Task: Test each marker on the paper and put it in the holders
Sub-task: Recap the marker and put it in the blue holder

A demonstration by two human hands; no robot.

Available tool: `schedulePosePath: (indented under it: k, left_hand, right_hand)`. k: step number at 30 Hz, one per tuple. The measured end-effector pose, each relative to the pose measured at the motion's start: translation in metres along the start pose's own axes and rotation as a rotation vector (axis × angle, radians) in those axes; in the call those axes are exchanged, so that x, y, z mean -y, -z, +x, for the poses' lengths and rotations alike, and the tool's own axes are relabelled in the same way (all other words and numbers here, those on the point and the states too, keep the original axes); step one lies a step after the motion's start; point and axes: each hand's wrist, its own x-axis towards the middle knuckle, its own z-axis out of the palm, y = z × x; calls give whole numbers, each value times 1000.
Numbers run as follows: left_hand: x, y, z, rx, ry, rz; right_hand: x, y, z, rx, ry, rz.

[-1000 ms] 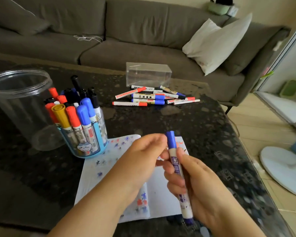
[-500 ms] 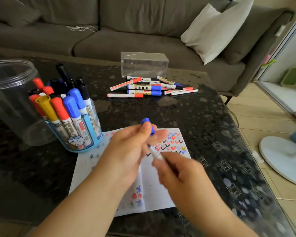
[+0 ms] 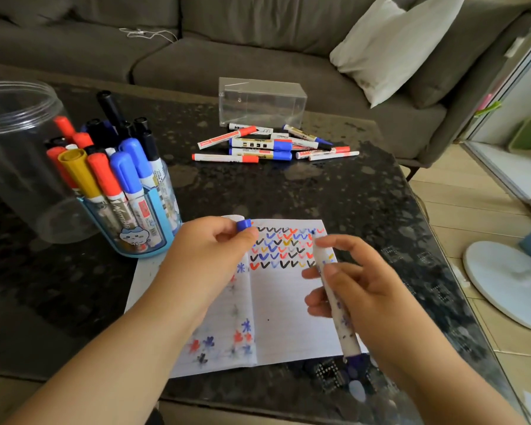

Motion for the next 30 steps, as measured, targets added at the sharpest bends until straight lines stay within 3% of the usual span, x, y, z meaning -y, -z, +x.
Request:
schedulePosePath:
  k: [5, 7, 12, 22, 30]
  left_hand:
    - [4, 4, 3, 61, -71, 207]
    - [6, 6, 4, 59, -94, 266]
    - [11, 9, 4, 72, -130, 383]
    - [20, 17, 8, 80, -189, 589]
    - [22, 17, 9, 100, -171, 599]
  right_hand:
    - [7, 9, 11, 17, -116, 444]
    - [3, 7, 15, 23, -102, 360]
    - [-10, -9, 21, -43, 21, -161]
    - [-27, -33, 34, -46, 124, -403]
    - [-35, -46, 40, -53, 188, -463]
